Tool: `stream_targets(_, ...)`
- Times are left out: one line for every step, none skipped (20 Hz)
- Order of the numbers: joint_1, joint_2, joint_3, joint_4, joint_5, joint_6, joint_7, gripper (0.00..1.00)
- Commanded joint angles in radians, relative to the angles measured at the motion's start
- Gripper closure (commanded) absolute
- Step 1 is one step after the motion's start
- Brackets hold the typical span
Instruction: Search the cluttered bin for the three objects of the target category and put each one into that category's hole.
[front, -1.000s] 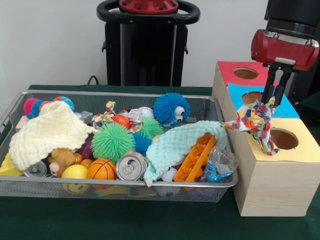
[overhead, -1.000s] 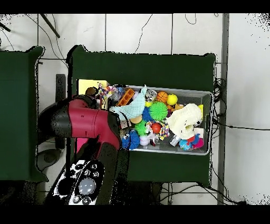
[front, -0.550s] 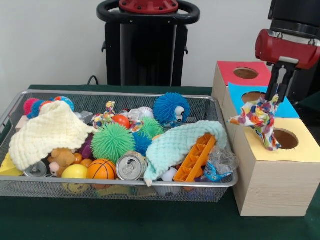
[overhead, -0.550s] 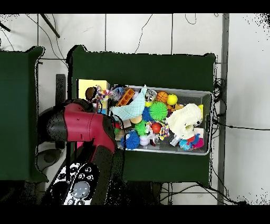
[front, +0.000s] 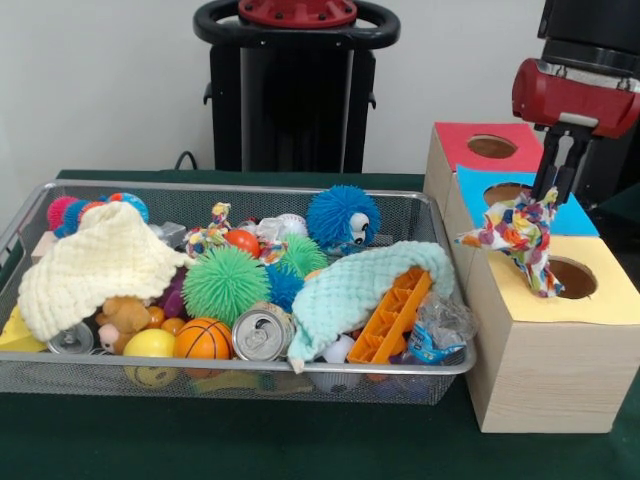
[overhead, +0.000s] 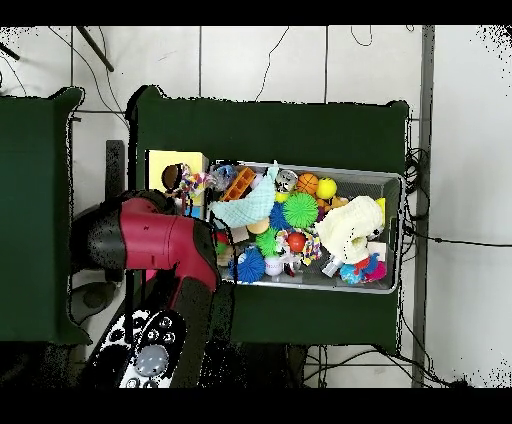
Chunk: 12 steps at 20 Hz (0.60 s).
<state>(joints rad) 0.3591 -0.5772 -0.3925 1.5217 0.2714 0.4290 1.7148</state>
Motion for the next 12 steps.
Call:
stream_targets(-0.004, 0.023, 0.027, 0.076, 0.058, 0.103, 0.301, 1.0)
stream_targets(-0.004, 0.024, 0.028, 0.078, 0.059, 0.101, 0.301, 1.0)
stream_targets(-0.004, 0.024, 0.029, 0.079, 0.061, 0.096, 0.302, 1.0)
stream_targets(-0.004, 0.024, 0.029, 0.08, 0.063, 0.095, 0.302, 1.0)
stream_targets(-0.003, 0.025, 0.029, 0.081, 0.064, 0.094, 0.302, 1.0)
stream_targets(0.0, 0.025, 0.028, 0.084, 0.068, 0.09, 0.304, 1.0)
stream_targets(-0.001, 0.025, 0.029, 0.085, 0.07, 0.088, 0.302, 1.0)
stream_targets(-0.001, 0.026, 0.03, 0.086, 0.072, 0.085, 0.3, 1.0)
stream_targets(-0.005, 0.026, 0.035, 0.088, 0.075, 0.077, 0.295, 1.0)
stream_targets(-0.005, 0.028, 0.037, 0.089, 0.077, 0.071, 0.293, 1.0)
stream_targets(-0.008, 0.028, 0.039, 0.09, 0.079, 0.067, 0.289, 1.0)
stream_targets(-0.009, 0.028, 0.041, 0.091, 0.08, 0.062, 0.286, 1.0)
